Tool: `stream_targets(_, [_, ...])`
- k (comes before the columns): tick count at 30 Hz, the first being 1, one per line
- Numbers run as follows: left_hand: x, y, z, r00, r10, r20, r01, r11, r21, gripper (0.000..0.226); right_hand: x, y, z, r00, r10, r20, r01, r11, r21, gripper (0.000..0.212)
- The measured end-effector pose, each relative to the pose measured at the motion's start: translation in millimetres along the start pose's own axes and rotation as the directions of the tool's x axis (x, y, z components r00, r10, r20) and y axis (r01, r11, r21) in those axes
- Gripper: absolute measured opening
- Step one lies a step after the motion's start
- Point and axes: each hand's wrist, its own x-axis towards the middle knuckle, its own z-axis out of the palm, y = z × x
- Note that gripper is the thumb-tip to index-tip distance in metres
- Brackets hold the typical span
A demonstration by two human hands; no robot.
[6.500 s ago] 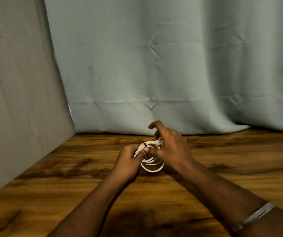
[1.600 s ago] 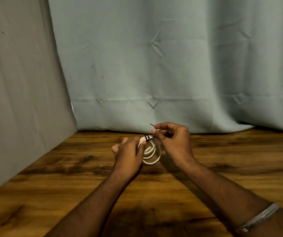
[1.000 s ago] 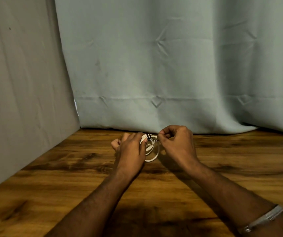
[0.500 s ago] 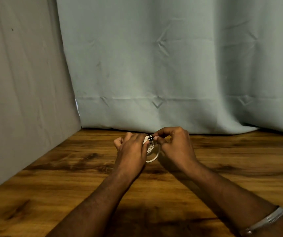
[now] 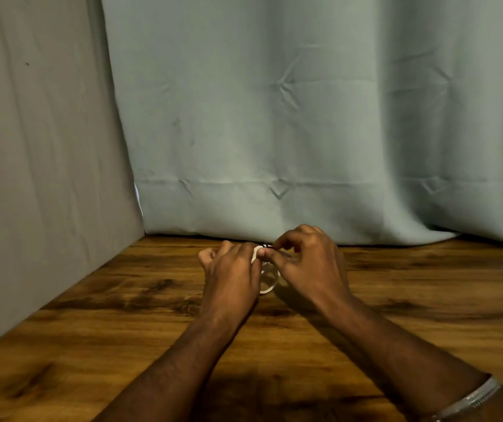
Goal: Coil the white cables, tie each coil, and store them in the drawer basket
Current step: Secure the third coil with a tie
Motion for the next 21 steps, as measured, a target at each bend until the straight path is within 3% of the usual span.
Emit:
stream_targets(4, [-2,-1,-1,1.0,0.027,0.007,-0.027,1.0,0.01,0.01,-1,-1,1,0.99,0.041,0.135,-0.049,0.997,0.054,0.039])
stream_targets(10, [0,-1,0,0.998,0.065,0.003,-0.065,0.997,0.035,0.019,-3,3,12,0.965,0.133,0.228,-0.184,0.957,0.224,0.025])
stream_targets(16, [1,2,-3,0.991,0.122,0.05,-0.125,0.991,0.052,0.019,-2,0,-1,0.98,-0.011,0.198,0.01,1.0,0.006,0.03])
stream_targets(18, [1,5,-2,0.989,0.135,0.059,-0.138,0.988,0.065,0.013,-1,-3,-3,0.986,-0.052,0.158,0.035,0.993,0.109,0.03])
stream_targets(21, [1,5,2,0.987,0.129,0.096,-0.139,0.985,0.107,0.009,-3,-12,3,0.993,-0.049,0.111,-0.001,0.911,0.411,0.029])
